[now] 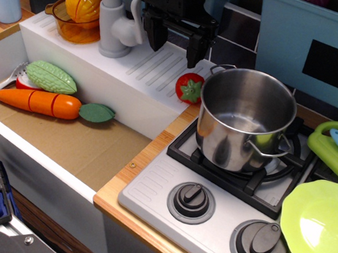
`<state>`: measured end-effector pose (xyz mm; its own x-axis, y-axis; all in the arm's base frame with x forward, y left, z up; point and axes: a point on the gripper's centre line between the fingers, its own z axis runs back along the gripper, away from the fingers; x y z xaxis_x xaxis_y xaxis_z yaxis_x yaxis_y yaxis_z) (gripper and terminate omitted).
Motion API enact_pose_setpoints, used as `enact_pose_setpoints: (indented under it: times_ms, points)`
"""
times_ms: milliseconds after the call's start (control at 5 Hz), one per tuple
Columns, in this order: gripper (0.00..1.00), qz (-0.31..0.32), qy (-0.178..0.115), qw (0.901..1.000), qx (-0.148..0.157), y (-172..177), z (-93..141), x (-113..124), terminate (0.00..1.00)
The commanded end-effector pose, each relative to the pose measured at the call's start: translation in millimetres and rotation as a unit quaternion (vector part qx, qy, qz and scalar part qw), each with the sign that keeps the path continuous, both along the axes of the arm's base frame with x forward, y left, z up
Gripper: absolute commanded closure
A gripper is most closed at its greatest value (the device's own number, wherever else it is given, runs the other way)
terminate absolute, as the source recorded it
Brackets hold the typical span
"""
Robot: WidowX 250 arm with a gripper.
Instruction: Put strawberry in pot
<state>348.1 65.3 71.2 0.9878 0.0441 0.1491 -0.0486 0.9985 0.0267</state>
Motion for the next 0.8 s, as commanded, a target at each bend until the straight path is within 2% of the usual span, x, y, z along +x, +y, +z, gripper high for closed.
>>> enact_pose_setpoints:
  times_ms: [0, 200, 600]
  points:
    - [0.0, 0.0, 0.0, 1.0, 0.0, 0.0, 0.0, 0.0, 0.0]
    - [0.0, 0.001, 0.003, 0.9999, -0.016, -12.1, 6.1, -1.0, 0.0]
    - [0.0, -0.015, -0.014, 0.9992, -0.035, -13.9, 1.5, 2.5, 0.0]
